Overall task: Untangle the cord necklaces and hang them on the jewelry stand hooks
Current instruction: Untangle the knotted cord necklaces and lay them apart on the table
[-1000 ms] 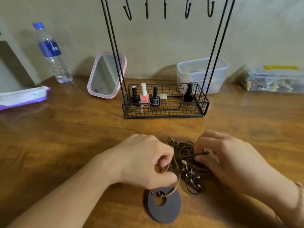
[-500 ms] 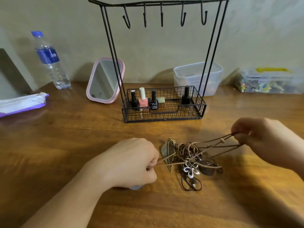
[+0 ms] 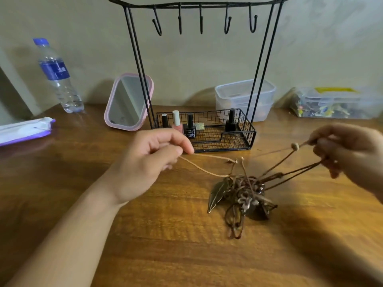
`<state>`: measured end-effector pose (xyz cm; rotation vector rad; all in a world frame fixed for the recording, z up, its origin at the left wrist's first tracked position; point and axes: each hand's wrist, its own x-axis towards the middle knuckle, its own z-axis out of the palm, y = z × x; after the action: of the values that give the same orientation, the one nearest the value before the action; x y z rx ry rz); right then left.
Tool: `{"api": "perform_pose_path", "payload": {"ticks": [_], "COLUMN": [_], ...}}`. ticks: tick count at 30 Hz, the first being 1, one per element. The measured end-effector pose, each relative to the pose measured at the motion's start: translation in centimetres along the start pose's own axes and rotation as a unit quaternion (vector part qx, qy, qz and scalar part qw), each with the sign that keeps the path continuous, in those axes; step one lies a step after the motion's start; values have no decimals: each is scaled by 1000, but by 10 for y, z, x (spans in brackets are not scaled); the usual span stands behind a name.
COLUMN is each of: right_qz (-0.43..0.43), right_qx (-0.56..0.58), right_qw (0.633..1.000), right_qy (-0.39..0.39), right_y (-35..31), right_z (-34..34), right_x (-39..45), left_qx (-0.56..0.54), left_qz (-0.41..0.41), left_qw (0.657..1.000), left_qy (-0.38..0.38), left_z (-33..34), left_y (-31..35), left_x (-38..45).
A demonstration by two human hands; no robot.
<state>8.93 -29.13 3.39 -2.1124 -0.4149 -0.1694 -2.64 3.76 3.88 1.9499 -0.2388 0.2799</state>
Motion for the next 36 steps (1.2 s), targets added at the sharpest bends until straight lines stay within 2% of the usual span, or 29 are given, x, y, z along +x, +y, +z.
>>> {"api": "perform_pose_path", "payload": {"ticks": [4,6,10,14,20,22,24,26,28,29,31,36], "right_qz": [94,108,92,128,188,188,147,46,-75,-117,-157,-189], "right_qx": [47,12,-110,-241,-371,-396,-386,-333,-257,-235,-242,-261], "right_qw": [984,977,976,945,901,893,904,934,960,964,956,939], "right_qy": [147,182,164,181,126,105,109,122,87,40,-50,-118], "right_y": [11,16,22,45,98,93,48,6,-24,-27,-25,-13], "right_z": [-8,-11,-19,-31,-48,-46,-27,3,34,49,72,92], "right_x": [13,14,8,13,19,15,5,-6,-16,-19,-19,-14], "left_qx": [120,168,309,395,461,468,483,503,471,435,370,369], "left_qz": [-11,-47,-129,-208,-243,-241,-211,-156,-106,-89,-58,25], "left_qw": [989,978,937,892,852,847,845,845,873,894,926,927], "left_qy": [82,114,101,64,-38,-72,-91,-88,-67,-55,-47,-63], "left_z": [-4,-11,-27,-32,-19,-15,-8,5,25,37,58,75], "left_y": [-5,-10,-22,-33,-37,-35,-28,-22,-20,-19,-20,-38], "left_x": [3,6,7,7,8,6,4,2,3,5,8,18]}}
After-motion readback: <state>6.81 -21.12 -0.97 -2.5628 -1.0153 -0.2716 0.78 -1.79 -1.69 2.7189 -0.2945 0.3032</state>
